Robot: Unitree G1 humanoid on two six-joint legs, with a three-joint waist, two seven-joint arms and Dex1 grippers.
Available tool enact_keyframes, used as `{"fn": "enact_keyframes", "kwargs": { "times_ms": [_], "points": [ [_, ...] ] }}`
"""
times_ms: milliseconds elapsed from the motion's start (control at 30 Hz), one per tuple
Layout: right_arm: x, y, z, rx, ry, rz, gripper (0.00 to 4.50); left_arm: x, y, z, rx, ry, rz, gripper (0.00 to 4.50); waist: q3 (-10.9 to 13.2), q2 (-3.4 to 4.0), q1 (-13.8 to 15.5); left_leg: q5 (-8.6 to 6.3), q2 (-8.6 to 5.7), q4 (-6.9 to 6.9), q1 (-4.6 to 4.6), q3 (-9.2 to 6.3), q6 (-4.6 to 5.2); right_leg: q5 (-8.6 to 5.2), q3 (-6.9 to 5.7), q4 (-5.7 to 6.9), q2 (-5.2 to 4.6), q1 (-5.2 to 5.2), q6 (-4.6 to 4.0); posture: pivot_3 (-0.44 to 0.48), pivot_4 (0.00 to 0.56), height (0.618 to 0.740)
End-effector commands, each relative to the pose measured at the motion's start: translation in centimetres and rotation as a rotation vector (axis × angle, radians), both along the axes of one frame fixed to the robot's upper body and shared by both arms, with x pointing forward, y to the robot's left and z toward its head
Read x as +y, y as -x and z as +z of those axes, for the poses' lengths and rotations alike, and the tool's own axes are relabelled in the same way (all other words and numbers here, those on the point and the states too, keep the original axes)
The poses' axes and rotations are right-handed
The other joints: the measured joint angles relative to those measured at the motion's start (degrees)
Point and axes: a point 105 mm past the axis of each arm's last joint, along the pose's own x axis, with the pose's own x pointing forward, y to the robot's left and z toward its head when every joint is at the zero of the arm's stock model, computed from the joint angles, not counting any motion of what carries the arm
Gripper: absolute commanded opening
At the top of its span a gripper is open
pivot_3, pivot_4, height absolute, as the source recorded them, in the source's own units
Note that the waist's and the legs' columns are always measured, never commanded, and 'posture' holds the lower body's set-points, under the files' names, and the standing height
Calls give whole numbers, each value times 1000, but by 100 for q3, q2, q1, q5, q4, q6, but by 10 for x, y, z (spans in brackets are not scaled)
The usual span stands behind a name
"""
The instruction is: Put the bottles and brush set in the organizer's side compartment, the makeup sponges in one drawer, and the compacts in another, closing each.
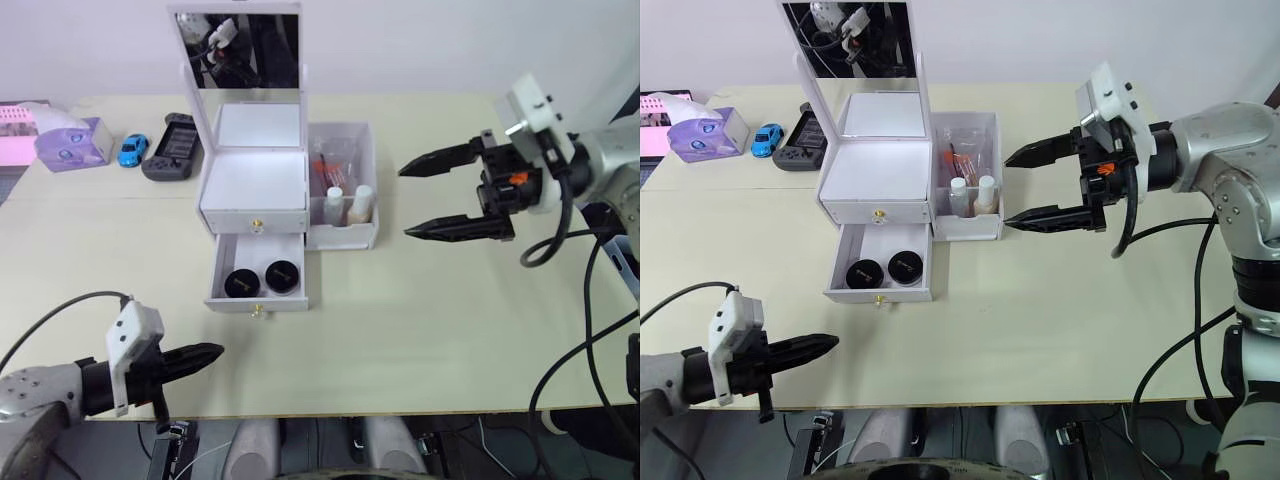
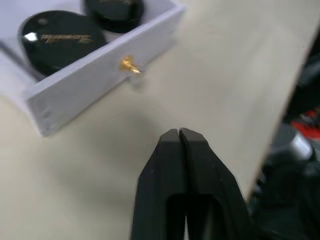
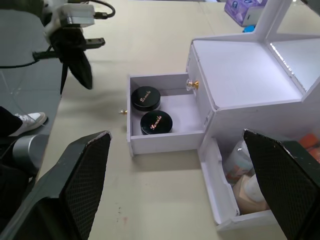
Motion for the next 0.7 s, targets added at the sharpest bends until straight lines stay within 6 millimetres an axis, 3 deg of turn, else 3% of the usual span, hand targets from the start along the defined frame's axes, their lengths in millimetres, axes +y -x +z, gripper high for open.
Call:
{"fn": "enact_keyframes", "kwargs": {
  "times_ms": [33,533,700],
  "points": [
    [0,10,6,4,24,22,4500,-8,1,-8,-10,25,23,31,0,0,-2,0,0,0,0,1,0,0,0,0,-1,0,0,0,150,740],
    [-8,9,4,-38,38,-35,4500,-23,-61,-22,-122,36,116,31,-3,2,3,0,-1,6,-2,0,0,2,-1,3,1,1,1,0,150,740],
    [-10,15,6,-49,45,-43,4500,-25,-85,-6,-189,15,90,31,-3,3,31,0,-1,10,-1,-6,0,2,-3,11,2,2,0,0,150,740]
  ]
}}
